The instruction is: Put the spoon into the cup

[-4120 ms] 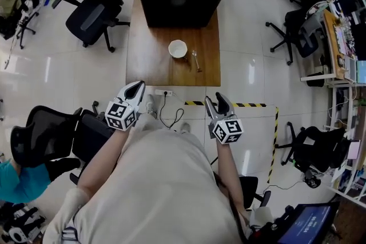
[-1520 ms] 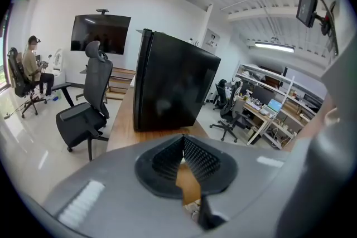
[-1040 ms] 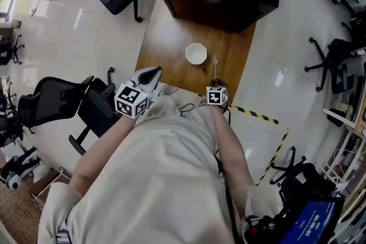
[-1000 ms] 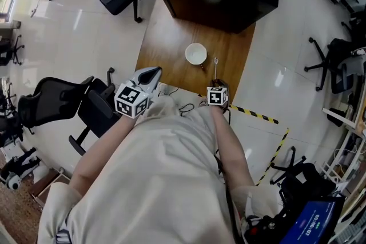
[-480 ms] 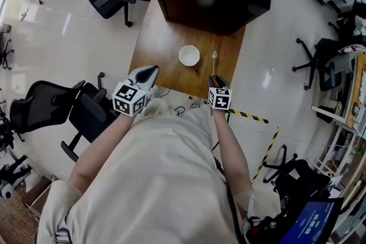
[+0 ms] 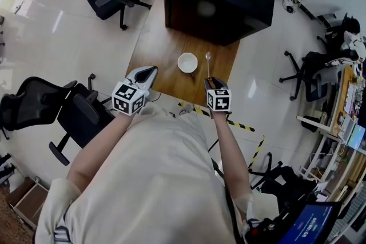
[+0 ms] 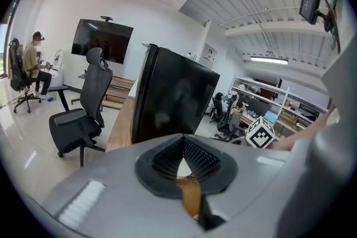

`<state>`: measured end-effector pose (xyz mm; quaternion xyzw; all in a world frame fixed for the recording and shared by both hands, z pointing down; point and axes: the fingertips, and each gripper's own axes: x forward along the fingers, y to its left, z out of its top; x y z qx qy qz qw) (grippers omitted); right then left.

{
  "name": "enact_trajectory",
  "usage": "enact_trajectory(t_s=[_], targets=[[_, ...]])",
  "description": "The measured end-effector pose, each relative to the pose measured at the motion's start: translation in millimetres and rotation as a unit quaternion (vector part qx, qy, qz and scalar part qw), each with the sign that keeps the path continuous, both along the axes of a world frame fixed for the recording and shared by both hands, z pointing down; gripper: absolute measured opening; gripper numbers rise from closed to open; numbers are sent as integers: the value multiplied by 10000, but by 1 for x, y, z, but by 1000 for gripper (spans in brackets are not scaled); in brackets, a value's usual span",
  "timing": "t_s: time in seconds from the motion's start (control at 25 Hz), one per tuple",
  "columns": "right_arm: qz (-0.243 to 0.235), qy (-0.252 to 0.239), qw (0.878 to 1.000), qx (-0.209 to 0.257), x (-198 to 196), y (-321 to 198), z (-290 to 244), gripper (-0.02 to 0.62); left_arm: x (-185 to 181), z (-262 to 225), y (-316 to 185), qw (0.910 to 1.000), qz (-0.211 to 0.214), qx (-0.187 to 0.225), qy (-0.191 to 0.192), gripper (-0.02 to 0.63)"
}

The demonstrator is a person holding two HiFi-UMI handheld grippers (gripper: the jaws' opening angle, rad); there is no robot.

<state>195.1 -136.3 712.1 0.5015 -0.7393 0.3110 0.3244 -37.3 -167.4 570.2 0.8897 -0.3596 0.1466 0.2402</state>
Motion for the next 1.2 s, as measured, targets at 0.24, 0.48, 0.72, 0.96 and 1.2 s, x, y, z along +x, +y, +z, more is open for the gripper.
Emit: enact_trajectory(t_s=[0.24, 0.48, 0.72, 0.96, 1.2], targets=[[-375, 103, 9989, -248, -11, -13, -6, 124, -13, 1, -5, 9998, -175, -2, 62, 3], [-916, 193, 9930, -715, -33, -20, 1, 124, -16, 0, -11, 9995, -271, 41, 131, 3], [-1274, 405, 9818, -1347, -42, -15, 21, 126, -19, 0, -9, 9992, -354, 48, 172, 3], [-1654, 634, 9655, -1911, -50, -11, 40, 126, -29, 2, -12, 9986, -510, 24, 170, 3], [-1943, 990, 9445, -2457, -49, -10, 59, 126, -38, 3, -12, 9979, -621, 6, 175, 3]])
